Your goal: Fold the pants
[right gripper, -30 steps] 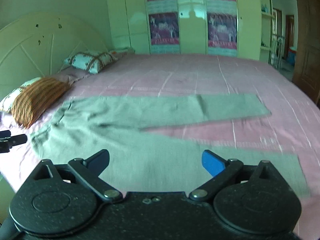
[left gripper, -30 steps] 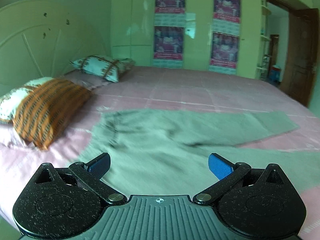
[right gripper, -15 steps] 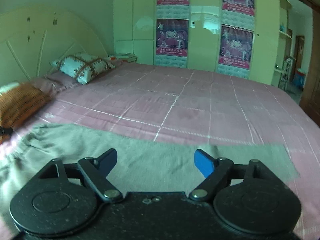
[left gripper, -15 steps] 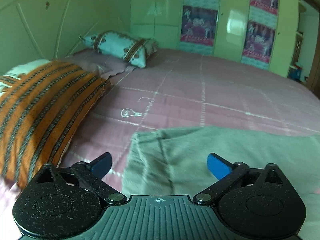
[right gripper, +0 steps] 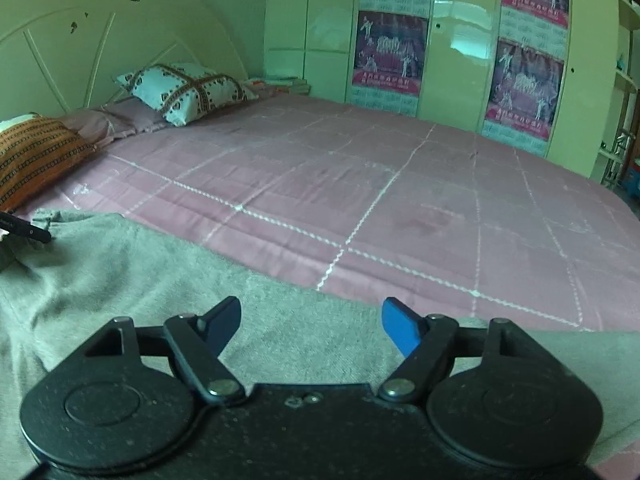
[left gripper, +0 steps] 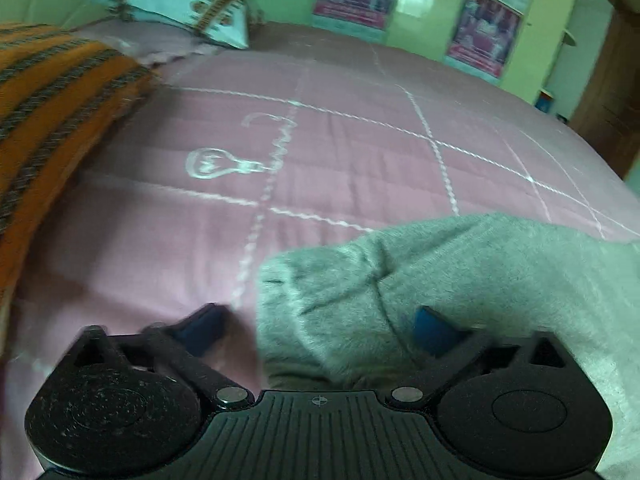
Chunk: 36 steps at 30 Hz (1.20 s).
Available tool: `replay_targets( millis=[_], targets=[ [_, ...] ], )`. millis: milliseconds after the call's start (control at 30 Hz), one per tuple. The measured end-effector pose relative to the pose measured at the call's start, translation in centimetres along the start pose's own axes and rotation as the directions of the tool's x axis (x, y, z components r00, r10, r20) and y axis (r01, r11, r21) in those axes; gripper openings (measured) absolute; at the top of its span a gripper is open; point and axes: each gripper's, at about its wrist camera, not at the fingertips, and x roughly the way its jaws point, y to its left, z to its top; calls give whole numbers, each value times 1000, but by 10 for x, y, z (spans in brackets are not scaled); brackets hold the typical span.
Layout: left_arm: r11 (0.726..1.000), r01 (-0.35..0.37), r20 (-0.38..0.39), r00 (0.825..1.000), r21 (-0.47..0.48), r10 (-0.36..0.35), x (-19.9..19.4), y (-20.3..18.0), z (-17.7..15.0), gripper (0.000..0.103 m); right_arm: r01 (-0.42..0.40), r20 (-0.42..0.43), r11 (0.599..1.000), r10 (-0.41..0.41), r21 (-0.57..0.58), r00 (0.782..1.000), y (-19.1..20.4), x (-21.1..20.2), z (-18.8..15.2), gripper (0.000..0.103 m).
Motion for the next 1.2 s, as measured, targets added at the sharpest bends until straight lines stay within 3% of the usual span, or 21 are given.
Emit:
replay_targets(
  millis=[67, 100, 133, 167, 200, 267, 333, 467, 500, 600, 667, 767, 833, 867, 900, 1033, 1200],
  targets=[
    [1000, -3, -13, 1000, 31, 3, 4, -3, 5, 102, -3, -15, 1000, 3, -6, 1000, -2, 9, -1, 70],
    [999, -4, -8, 1000, 46, 4, 3, -6, 7, 71, -5, -19, 1000, 5, -11, 1000, -2, 14, 0, 70],
    [998, 24, 16, 1000, 51, -24, -1, -8, 9, 54, -9, -21, 1000, 9, -13, 1000, -3, 18, 0, 70],
    [999, 44, 19, 999, 22, -44, -2, -6, 15, 45, -16, -27, 1000, 16, -19, 1000, -3, 24, 2, 70],
    [998, 49, 20, 999, 25, -50, -2, -9, 16, 41, -20, -33, 999, 19, -31, 999, -2, 30, 4, 70],
    [997, 28, 15, 999, 68, -29, 1, -18, 15, 41, -43, -35, 997, 41, -65, 999, 1, 41, 7, 69],
    [998, 37, 14, 999, 44, -37, 2, -16, 14, 41, -53, -64, 993, 47, -107, 997, 6, 57, 12, 67],
    [998, 53, -7, 999, 37, -53, 3, -11, 15, 45, -42, -129, 977, 15, -209, 991, 8, 87, 20, 47],
    [998, 53, -11, 999, 43, -52, 3, -8, 15, 48, -55, -145, 971, 22, -232, 989, 8, 92, 21, 40],
    [997, 32, -27, 999, 72, -31, 5, -6, 19, 59, -116, -166, 955, 72, -273, 983, 7, 102, 26, 36],
    [996, 25, -39, 999, 90, -22, 8, -8, 21, 59, -166, -198, 949, 114, -268, 973, 7, 110, 31, 35],
    [994, 1, -15, 1000, 107, 1, 12, -14, 17, 54, -189, -240, 942, 122, -276, 963, 11, 120, 32, 36],
    [996, 9, 11, 1000, 88, -10, 13, -13, 14, 45, -200, -249, 937, 129, -287, 960, 16, 120, 30, 24],
    [997, 20, 24, 999, 76, -22, 12, -11, 14, 38, -189, -250, 938, 116, -291, 961, 21, 119, 31, 8],
    [997, 28, 36, 999, 68, -30, 10, -10, 14, 32, -178, -251, 937, 102, -302, 962, 24, 117, 31, 0],
    [993, 57, 155, 985, 102, -72, -20, -13, 8, 28, -126, -182, 944, 73, -304, 981, 30, 81, 38, 0],
    [975, 125, 306, 935, 183, -177, -91, -14, 1, 28, -106, -85, 928, 80, -357, 993, 38, -9, 45, 0]
  ],
)
